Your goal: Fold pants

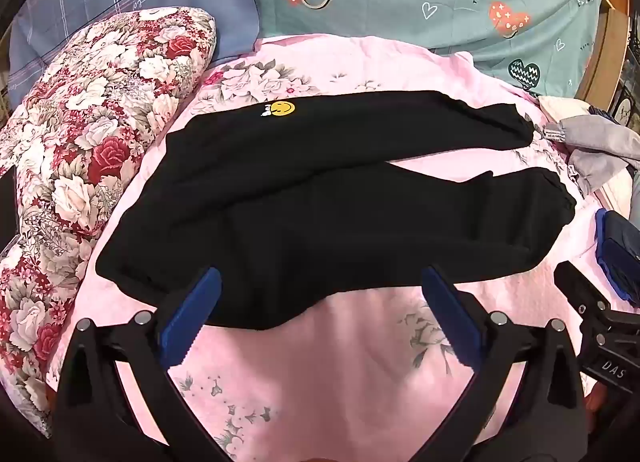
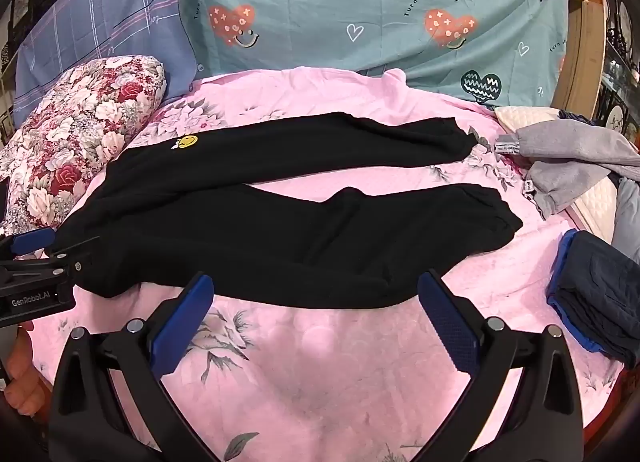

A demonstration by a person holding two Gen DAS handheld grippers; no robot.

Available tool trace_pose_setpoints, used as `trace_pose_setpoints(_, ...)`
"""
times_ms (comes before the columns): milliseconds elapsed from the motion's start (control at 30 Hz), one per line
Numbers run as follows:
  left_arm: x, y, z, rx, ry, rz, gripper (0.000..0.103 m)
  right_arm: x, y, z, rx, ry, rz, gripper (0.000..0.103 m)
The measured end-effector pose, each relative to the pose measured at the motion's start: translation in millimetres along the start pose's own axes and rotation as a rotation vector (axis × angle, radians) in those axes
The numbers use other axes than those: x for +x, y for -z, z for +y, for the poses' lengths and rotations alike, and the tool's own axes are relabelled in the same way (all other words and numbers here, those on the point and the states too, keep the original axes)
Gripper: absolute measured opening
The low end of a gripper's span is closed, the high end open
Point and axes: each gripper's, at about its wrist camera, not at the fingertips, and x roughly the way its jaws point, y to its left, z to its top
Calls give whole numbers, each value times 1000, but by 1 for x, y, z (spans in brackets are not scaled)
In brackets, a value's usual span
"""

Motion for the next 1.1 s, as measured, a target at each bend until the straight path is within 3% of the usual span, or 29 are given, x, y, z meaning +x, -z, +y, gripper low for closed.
trace_pose_setpoints(1100,5,1,4,6,-5,4,101,3,0,7,-5,-25,-5,102)
